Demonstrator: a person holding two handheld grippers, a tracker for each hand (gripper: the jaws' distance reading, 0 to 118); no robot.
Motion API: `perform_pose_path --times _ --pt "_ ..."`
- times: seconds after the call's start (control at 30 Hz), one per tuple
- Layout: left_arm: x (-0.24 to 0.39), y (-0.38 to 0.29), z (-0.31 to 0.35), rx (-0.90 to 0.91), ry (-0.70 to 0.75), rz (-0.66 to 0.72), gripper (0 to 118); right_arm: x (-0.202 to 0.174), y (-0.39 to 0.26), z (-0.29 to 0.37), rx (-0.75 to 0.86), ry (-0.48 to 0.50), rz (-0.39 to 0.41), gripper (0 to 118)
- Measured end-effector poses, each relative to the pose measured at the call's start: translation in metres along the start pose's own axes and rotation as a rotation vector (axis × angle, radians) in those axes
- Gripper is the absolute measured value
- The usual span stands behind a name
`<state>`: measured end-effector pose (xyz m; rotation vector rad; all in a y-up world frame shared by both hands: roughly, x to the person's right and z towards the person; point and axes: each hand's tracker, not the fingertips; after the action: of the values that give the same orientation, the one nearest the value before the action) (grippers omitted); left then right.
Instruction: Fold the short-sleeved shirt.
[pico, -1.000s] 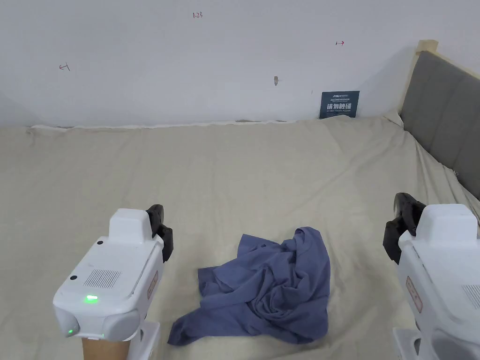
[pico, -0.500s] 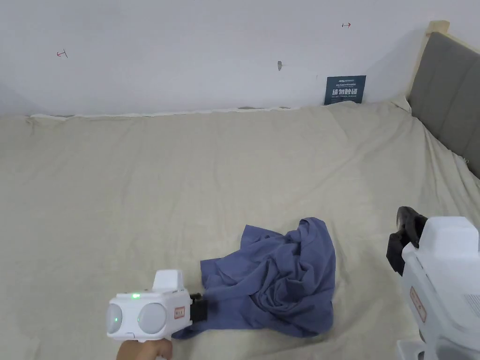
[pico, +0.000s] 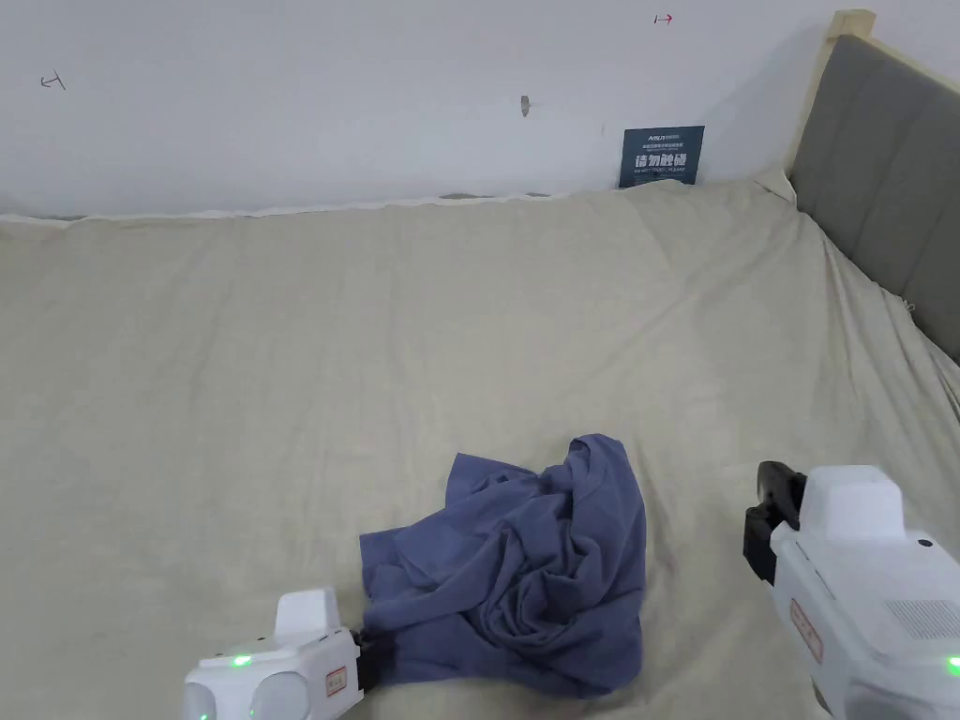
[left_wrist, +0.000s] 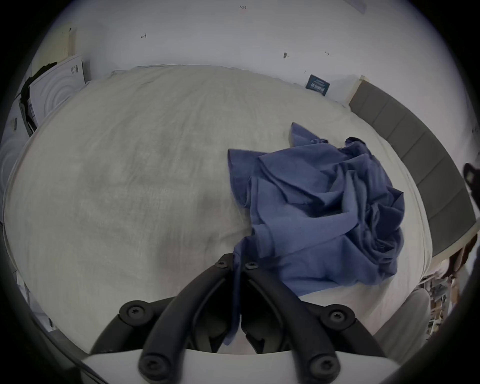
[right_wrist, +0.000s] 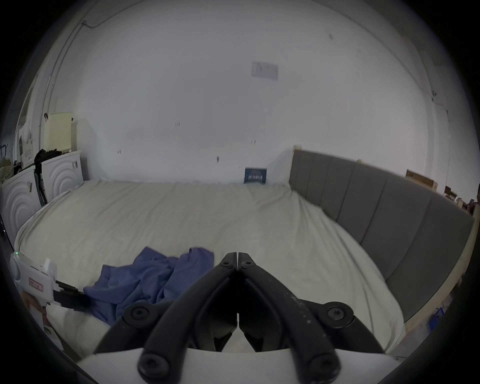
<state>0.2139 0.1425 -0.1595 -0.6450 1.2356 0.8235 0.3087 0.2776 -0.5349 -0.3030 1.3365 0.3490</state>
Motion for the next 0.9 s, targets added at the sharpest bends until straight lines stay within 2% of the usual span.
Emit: perform_pose_path --times 0.1,0.13,0.17,0.2,0.27,0.3,0.37,0.47,0.5,0.57,0.67,0.7,0.73,0.77,0.8,0.9 --pt "-0.001 0.003 0.019 0.051 -0.045 -0.01 5 -0.002 0.001 -0.04 -0.112 0.048 -0.003 6" --pt "-0.002 0.005 0.025 0.066 -0.063 -0.006 5 -0.004 0.002 -0.057 -0.146 0.068 -0.011 17" --pt "-0.003 0.008 0.03 0.078 -0.078 -0.002 5 -0.006 0.002 -0.073 -0.185 0.098 -0.014 36" --pt "-0.005 0.01 0.035 0.093 -0.1 0.004 5 -0.009 0.003 -0.092 -0.219 0.13 -0.031 65" --pt "-0.007 0.012 0.04 0.101 -0.125 0.01 5 -0.015 0.006 -0.13 -0.292 0.168 -0.056 104" --pt "-0.008 0.015 0.042 0.106 -0.131 0.01 5 -0.019 0.005 -0.15 -0.324 0.177 -0.075 118" --pt "-0.01 0.017 0.043 0.109 -0.139 0.012 5 -0.027 0.005 -0.186 -0.38 0.2 -0.056 118" --pt "-0.013 0.019 0.039 0.104 -0.149 0.018 5 -0.037 0.0 -0.236 -0.449 0.201 -0.082 118" --pt "-0.014 0.02 0.037 0.098 -0.153 0.022 5 -0.04 -0.001 -0.25 -0.478 0.2 -0.096 114" --pt "-0.016 0.02 0.034 0.092 -0.157 0.025 5 -0.045 -0.005 -0.271 -0.51 0.198 -0.106 93" --pt "-0.019 0.022 0.032 0.08 -0.163 0.028 5 -0.05 -0.016 -0.298 -0.602 0.19 -0.095 44" --pt "-0.021 0.022 0.03 0.08 -0.167 0.034 5 -0.054 -0.02 -0.3 -0.625 0.2 -0.08 34" --pt "-0.022 0.023 0.03 0.077 -0.169 0.041 5 -0.057 -0.021 -0.297 -0.609 0.197 -0.061 17" --pt "-0.023 0.023 0.03 0.076 -0.174 0.047 5 -0.061 -0.017 -0.283 -0.566 0.165 -0.008 17" --pt "-0.023 0.024 0.031 0.076 -0.178 0.05 5 -0.062 -0.015 -0.277 -0.543 0.181 0.032 8" --pt "-0.023 0.027 0.036 0.081 -0.184 0.053 5 -0.053 -0.004 -0.258 -0.501 0.172 0.084 6"
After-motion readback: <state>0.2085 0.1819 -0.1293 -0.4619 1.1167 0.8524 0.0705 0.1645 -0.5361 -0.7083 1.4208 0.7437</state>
